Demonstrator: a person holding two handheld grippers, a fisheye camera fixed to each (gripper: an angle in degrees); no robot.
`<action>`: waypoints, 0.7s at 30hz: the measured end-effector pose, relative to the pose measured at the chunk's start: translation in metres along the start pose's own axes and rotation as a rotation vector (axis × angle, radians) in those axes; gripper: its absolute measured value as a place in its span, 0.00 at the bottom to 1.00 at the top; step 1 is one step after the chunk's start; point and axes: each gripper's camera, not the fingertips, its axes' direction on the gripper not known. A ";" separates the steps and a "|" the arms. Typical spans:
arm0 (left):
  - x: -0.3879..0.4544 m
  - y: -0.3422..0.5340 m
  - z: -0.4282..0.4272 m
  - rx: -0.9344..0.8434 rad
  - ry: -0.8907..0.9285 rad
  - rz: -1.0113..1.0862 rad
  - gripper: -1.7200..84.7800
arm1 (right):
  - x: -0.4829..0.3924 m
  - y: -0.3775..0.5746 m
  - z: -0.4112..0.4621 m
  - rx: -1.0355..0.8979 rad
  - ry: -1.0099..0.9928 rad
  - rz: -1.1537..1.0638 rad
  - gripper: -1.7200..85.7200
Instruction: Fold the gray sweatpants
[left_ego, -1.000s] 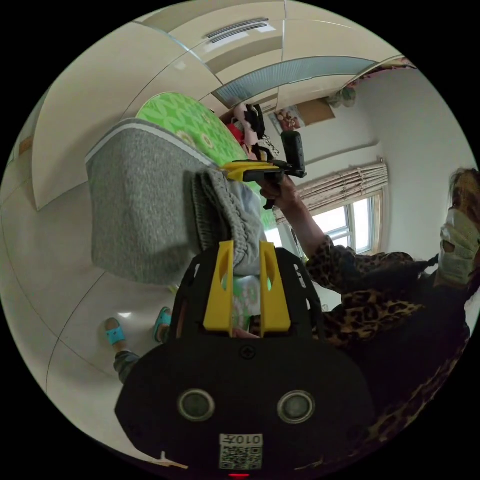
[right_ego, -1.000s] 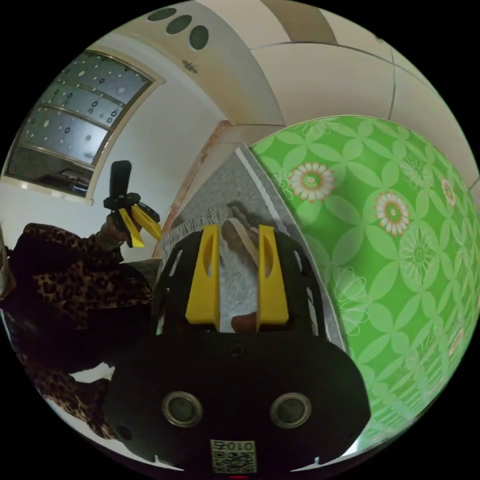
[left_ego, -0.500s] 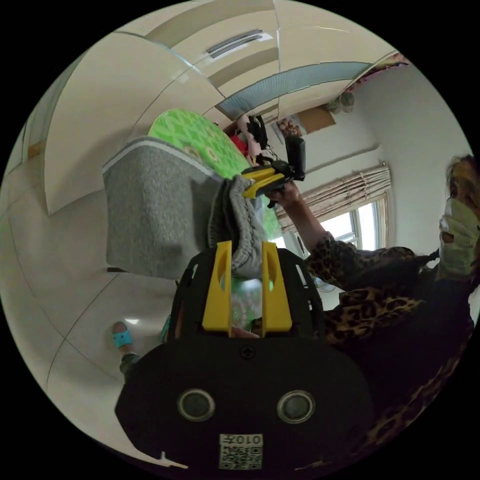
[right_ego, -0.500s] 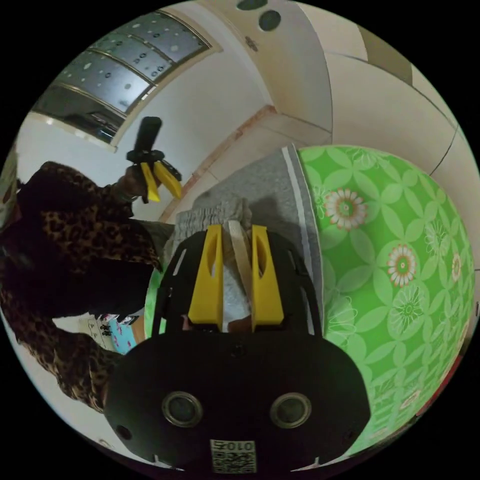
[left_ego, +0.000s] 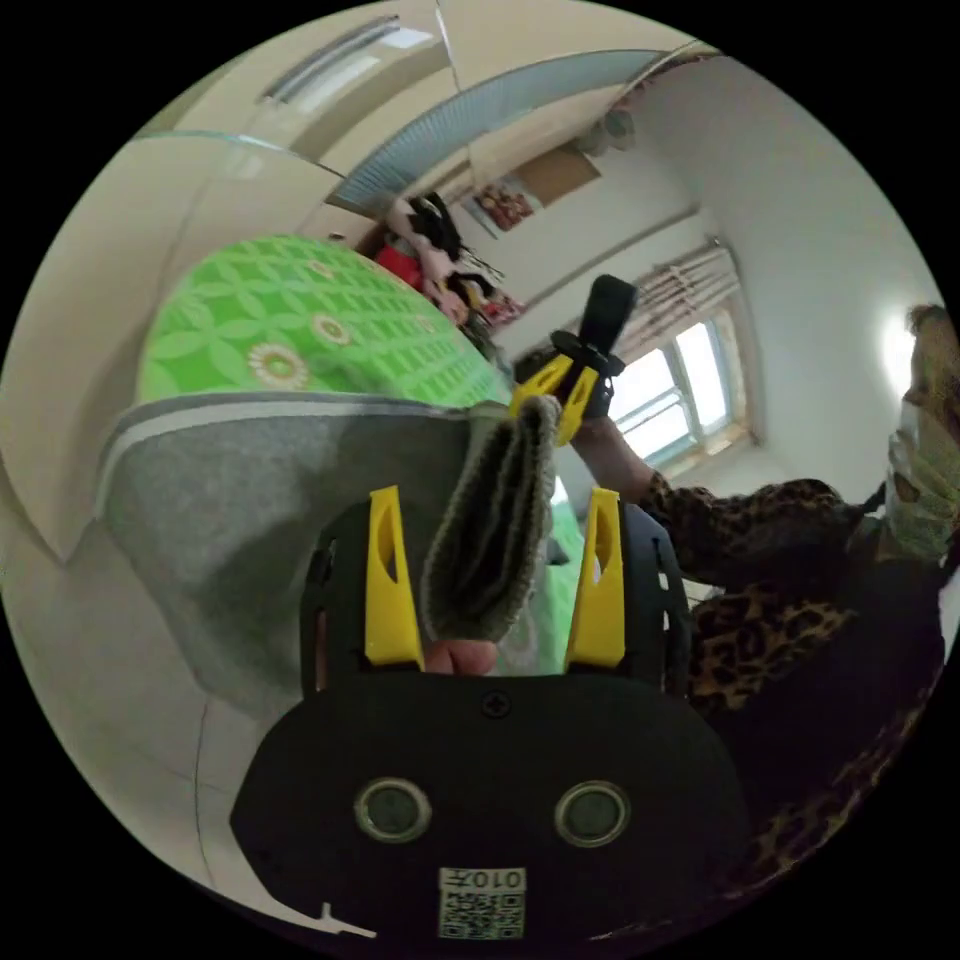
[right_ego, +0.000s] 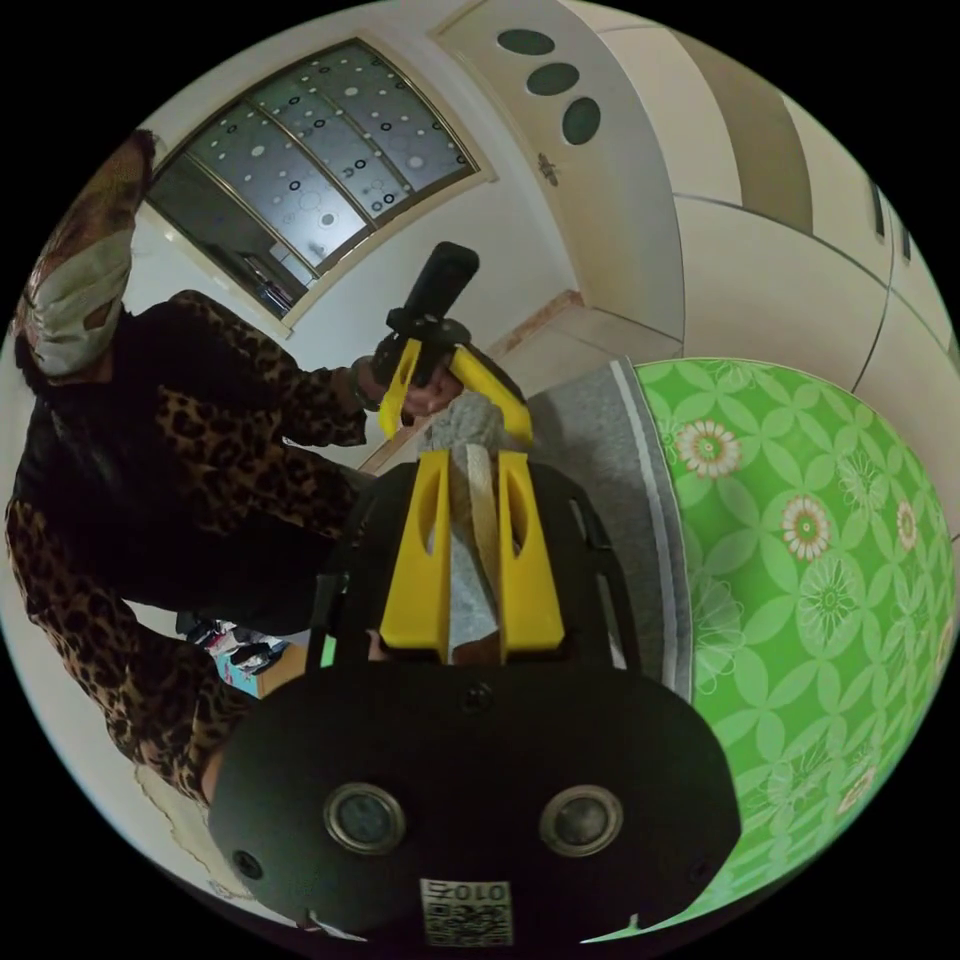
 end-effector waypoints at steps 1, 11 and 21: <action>-0.007 -0.006 0.015 -0.050 0.058 0.010 0.26 | 0.002 -0.008 -0.007 -0.002 0.000 0.002 0.10; -0.037 -0.029 0.060 -0.104 0.150 -0.113 0.15 | -0.027 0.072 -0.144 0.373 0.130 0.433 0.15; -0.030 -0.099 0.084 -0.024 0.372 -0.293 0.12 | -0.252 0.067 -0.174 0.375 0.553 0.680 0.27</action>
